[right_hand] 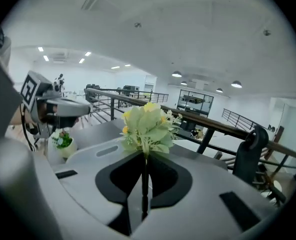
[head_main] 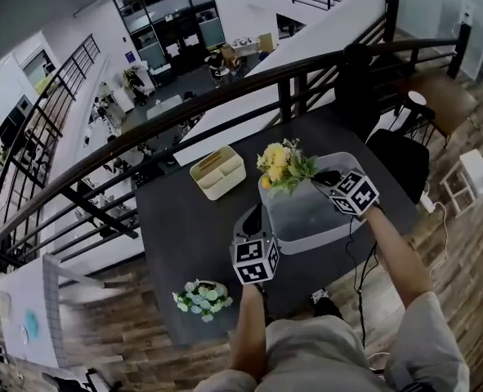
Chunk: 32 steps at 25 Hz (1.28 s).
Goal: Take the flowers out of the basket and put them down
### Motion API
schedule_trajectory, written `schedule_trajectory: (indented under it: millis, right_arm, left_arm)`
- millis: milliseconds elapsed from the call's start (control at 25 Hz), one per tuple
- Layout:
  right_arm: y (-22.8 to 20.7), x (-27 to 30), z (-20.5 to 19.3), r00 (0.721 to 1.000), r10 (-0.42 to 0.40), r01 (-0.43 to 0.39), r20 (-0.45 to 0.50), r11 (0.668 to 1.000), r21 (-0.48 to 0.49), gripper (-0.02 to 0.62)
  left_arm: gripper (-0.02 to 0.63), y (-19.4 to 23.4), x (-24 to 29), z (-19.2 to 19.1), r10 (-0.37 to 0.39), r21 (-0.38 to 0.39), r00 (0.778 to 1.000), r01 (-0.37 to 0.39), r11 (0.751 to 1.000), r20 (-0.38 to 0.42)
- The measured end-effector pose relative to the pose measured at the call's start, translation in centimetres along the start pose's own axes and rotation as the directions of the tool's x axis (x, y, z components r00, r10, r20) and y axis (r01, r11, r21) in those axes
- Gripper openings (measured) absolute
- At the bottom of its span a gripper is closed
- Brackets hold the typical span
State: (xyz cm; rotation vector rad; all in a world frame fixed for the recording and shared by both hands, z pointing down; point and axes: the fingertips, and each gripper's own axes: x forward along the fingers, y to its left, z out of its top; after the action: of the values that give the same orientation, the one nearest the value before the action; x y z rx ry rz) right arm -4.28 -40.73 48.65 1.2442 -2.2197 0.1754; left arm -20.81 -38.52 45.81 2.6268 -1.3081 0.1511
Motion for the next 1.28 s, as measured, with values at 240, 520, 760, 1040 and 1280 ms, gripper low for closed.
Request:
schedule_trajectory:
  millis: [240,520,760,1040,1280]
  right_arm:
    - [5.0,0.6,3.3,0.994,-0.005,-0.014,0.109,0.984,0.177,0.058]
    - [12.0,0.5,4.8,0.972,0.004,-0.096,0.235,0.919,0.383,0.058]
    - [17.8,1.4,8.3,0.934,-0.002,-0.175,0.357,0.869,0.463,0.057]
    - [22.7,4.4,7.5,0.937,0.018,-0.204,0.348,0.837,0.508,0.058]
    - [26.1,8.8,2.1,0.971,0.017,-0.151,0.237,0.817,0.557,0.058]
  left_arm:
    - [0.015,2.0,-4.2,-0.8,-0.041,0.052,0.999,0.041,0.998,0.006]
    - [0.015,4.9,-9.5,-2.5,-0.024,0.005,1.000,0.024,1.000,0.002]
    - [0.015,7.2,-13.4,-1.9,0.018,0.005,0.999,-0.018,1.000,0.038]
    - [0.015,9.1,-15.0,-2.0,0.052,-0.007,0.998,-0.052,0.999,0.044]
    - [0.015,11.0,-15.0,-3.4,0.085,-0.008,0.996,-0.085,0.996,0.009]
